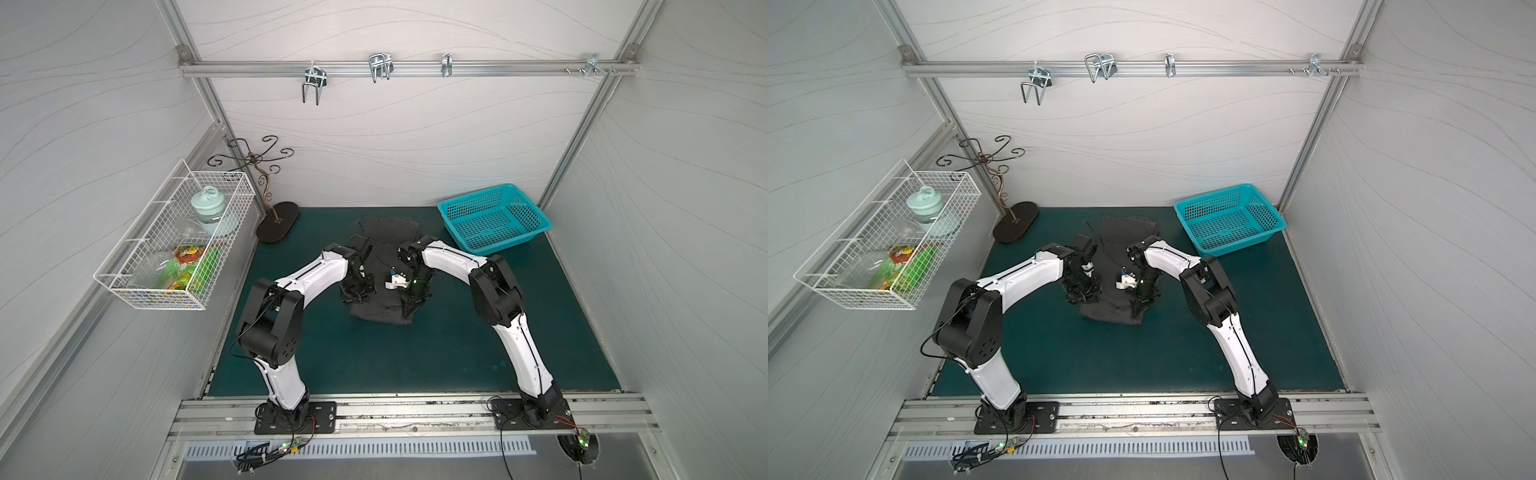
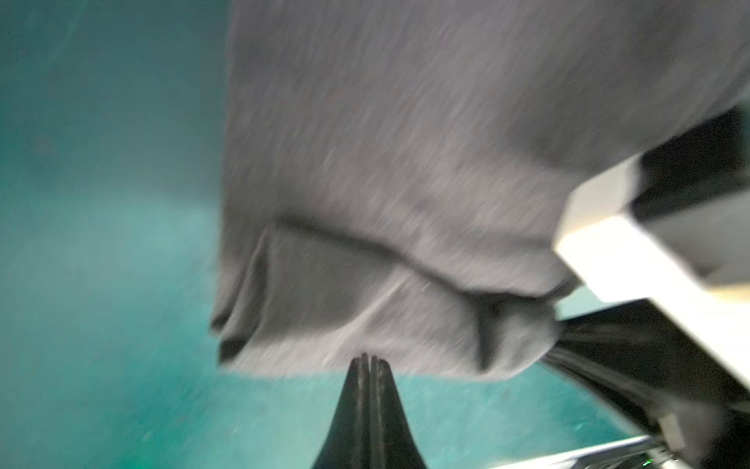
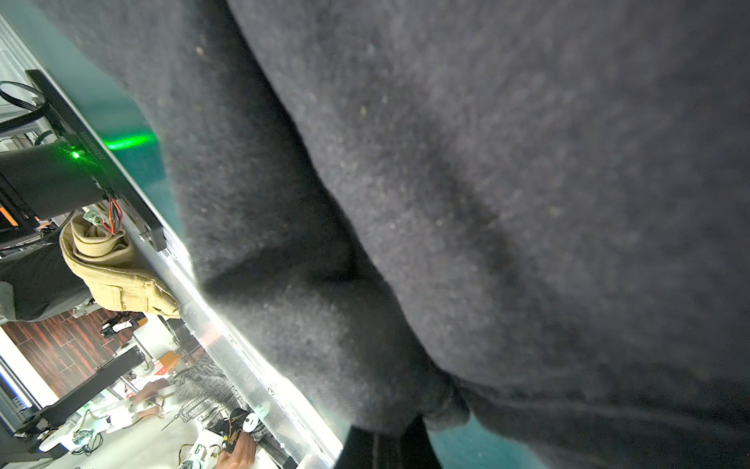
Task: Roll up the long pants
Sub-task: Roll the long pant at the center of the board.
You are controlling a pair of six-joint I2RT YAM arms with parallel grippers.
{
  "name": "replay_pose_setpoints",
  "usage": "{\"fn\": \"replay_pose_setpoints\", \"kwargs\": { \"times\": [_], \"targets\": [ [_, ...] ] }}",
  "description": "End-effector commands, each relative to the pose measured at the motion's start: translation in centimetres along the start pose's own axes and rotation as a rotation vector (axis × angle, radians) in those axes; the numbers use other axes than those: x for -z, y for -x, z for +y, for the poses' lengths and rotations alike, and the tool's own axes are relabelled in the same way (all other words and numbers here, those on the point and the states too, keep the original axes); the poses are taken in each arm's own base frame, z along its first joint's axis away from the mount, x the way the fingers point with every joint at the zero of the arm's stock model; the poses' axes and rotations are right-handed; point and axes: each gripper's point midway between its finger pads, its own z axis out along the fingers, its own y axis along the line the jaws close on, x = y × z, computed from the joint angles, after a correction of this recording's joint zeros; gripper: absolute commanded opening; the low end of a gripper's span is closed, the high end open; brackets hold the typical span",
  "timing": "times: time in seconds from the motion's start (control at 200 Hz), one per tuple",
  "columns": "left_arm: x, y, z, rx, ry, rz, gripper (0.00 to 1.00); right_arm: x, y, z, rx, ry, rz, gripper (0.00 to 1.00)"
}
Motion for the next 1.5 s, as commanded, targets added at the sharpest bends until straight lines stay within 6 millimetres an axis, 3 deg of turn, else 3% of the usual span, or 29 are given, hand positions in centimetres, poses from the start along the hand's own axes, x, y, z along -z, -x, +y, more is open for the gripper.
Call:
{"fn": "replay_pose_setpoints", "kwargs": {
  "times": [0.0,0.335,0.605,0.946,1.126,1.226,1.491],
  "targets": [
    [-0.8,0.6,-0.3,0.025,-0.002,-0.003,0.00,-3.1,1.8,-5.3,-0.029,-0.128,-0.020,0.00],
    [-2.7,-1.2,5.9,0.130,0.213,-0.030,0.00,-2.5,1.6,-5.9,-0.066,-0.116,-0.029,0.00],
    [-3.8,-2.6,8.8,0.216,0.318,-0.021,0.00,-2.1,1.1,-5.9,-0.080,-0.128,-0.028,0.00],
    [0.1,-5.0,12.3,0.272,0.455,-0.074,0.00,-2.2,1.2,-7.8,-0.144,-0.161,-0.003,0.00],
    [0.2,-6.0,12.2,0.282,0.434,-0.055,0.00,-2.2,1.1,-8.0,-0.163,-0.160,0.007,0.00],
    [1.0,-5.5,11.5,0.281,0.412,-0.067,0.00,-2.0,1.2,-7.8,-0.163,-0.154,0.002,0.00],
    [5.2,-1.6,5.0,0.248,0.091,-0.236,0.00,-1.2,1.4,-7.2,-0.152,-0.156,-0.017,0.00]
  ]
}}
